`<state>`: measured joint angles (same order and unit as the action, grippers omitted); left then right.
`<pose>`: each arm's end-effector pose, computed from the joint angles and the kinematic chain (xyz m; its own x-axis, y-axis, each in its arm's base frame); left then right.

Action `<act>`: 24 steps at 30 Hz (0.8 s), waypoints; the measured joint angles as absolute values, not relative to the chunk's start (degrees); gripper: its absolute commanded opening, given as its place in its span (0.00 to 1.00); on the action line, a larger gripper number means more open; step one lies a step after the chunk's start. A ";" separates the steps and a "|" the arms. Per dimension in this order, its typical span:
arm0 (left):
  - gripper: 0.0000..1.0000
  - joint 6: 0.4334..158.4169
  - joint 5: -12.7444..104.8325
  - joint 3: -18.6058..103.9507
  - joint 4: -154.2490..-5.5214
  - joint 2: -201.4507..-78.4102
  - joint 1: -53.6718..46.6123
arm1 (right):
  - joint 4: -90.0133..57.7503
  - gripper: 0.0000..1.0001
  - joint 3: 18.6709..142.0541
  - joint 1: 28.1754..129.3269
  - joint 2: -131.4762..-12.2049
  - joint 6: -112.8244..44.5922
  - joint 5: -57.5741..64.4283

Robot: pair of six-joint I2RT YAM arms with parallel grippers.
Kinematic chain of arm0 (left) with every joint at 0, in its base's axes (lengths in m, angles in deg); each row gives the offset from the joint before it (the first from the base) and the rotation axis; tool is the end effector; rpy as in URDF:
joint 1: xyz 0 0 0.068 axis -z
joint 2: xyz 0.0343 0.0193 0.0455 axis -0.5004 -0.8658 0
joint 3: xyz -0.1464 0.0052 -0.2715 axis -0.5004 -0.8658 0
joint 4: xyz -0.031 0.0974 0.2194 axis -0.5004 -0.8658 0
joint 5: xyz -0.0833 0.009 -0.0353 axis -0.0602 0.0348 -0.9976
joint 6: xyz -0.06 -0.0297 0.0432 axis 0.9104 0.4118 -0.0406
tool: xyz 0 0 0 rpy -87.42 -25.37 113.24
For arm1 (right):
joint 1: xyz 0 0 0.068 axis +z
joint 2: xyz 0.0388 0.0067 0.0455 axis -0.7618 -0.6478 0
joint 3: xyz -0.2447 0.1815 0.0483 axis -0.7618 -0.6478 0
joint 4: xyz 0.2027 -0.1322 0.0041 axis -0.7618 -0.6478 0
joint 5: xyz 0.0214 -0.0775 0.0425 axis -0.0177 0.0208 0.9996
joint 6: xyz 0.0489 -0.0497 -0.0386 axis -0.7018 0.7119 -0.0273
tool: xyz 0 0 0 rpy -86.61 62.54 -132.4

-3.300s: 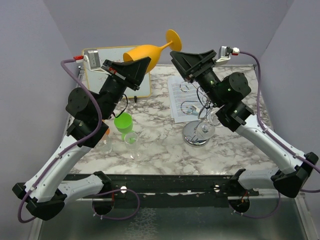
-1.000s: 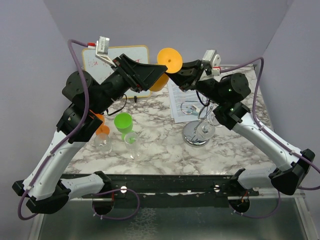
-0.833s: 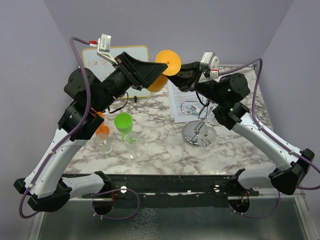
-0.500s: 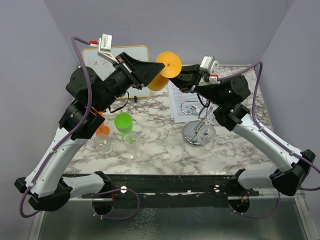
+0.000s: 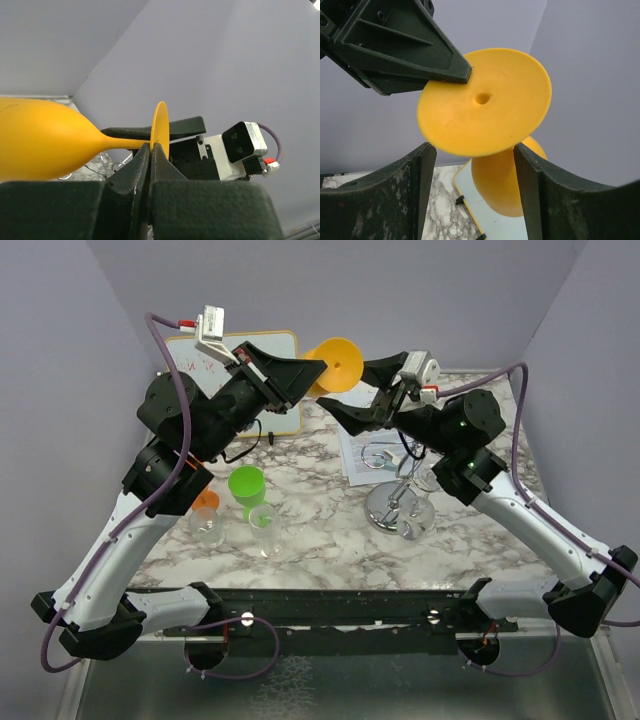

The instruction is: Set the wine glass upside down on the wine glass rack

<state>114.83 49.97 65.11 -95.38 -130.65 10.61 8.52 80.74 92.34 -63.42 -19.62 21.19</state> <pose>0.1516 -0.1369 0.5852 -0.3804 -0.6343 -0.6730 0.6253 0.3598 -0.6925 0.1795 0.2058 0.5361 0.4545 0.2553 -0.8534 -0.8394 0.4434 -0.3144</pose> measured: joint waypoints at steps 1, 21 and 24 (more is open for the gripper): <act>0.00 114.50 51.13 65.13 -95.38 -130.65 10.61 | 7.64 0.69 80.74 92.34 -63.12 -19.88 20.98; 0.00 112.16 57.81 65.46 -95.51 -140.14 9.08 | 0.69 0.71 70.64 92.39 -43.34 -27.99 14.14; 0.00 112.25 53.86 68.17 -95.79 -145.08 7.51 | 0.63 0.71 69.02 92.39 -40.74 -30.31 13.06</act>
